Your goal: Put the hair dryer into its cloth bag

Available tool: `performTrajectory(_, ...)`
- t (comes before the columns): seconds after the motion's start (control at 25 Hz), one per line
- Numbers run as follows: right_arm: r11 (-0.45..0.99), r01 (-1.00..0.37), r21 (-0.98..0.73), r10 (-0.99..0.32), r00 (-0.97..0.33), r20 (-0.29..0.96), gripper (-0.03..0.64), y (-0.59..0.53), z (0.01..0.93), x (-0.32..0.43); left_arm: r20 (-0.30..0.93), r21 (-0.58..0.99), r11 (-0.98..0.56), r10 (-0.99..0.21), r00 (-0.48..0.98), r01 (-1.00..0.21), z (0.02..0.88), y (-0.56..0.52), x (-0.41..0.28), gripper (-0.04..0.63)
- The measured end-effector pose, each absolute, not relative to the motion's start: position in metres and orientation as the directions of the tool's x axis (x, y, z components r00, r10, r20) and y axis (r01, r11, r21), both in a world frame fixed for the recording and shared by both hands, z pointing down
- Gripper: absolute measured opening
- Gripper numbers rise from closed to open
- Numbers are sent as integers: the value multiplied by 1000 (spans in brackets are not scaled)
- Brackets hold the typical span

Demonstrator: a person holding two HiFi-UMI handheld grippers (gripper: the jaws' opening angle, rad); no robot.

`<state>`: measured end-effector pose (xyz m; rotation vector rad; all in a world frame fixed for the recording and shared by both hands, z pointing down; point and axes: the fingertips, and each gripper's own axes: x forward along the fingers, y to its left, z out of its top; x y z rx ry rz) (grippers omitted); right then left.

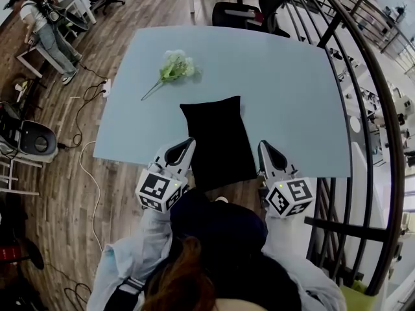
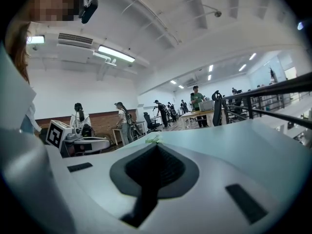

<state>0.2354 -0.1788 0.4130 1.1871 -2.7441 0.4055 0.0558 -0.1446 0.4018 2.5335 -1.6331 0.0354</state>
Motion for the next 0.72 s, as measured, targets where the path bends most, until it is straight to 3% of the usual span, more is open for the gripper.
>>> performTrajectory(0.72, 687, -708, -167, -668, -705, 240, 7, -160, 423, 226, 99, 77, -401, -908, 408, -913, 410, -130, 64, 14)
